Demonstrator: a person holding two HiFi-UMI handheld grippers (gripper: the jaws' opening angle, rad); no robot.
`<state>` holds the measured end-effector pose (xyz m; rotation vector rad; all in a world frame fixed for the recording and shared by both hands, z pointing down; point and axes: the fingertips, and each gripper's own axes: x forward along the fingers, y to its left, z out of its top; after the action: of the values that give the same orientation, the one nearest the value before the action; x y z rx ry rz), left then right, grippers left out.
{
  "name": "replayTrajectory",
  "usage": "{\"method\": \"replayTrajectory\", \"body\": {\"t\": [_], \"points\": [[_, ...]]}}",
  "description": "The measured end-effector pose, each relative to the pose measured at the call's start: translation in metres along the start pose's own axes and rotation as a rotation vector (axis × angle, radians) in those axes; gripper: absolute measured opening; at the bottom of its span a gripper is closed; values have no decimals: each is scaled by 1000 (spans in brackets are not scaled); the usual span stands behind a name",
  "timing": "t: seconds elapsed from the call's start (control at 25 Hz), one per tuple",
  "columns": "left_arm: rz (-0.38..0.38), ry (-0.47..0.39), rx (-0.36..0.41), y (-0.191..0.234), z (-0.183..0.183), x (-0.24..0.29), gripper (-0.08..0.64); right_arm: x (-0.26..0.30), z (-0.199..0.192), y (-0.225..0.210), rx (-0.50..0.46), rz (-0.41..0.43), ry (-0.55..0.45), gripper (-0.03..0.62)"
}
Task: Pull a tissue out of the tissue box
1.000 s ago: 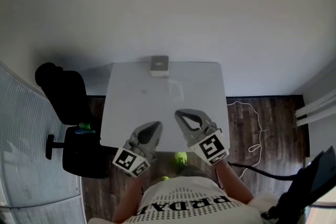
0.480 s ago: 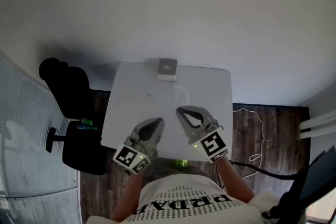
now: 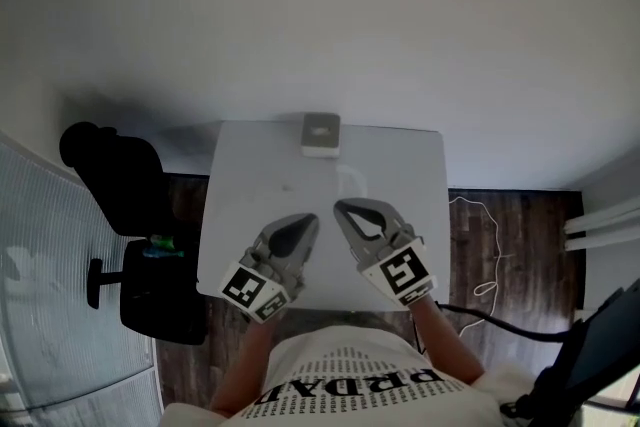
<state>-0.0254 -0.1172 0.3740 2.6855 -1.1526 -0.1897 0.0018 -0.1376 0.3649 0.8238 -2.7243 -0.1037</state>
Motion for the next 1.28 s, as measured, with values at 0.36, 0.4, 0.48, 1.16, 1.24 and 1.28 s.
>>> {"method": "replayTrajectory", "body": {"t": [0.36, 0.4, 0.48, 1.16, 1.24, 1.28], "points": [[-80, 10, 10, 57, 16, 16, -6, 53, 3, -24, 36, -91, 41, 9], [-86, 12, 12, 63, 17, 17, -6, 59, 3, -26, 42, -97, 45, 9], [-95, 15, 18, 74, 16, 20, -6, 71, 1, -31, 58, -109, 46, 9], [-15, 62, -16, 142, -23, 61, -6, 142, -80, -95, 73, -118, 199, 31], [-9, 71, -16, 154, -30, 68, -6, 155, -92, -103, 83, -118, 220, 34], [-5, 76, -17, 161, -34, 72, -6, 161, -97, -107, 87, -118, 233, 35]]}}
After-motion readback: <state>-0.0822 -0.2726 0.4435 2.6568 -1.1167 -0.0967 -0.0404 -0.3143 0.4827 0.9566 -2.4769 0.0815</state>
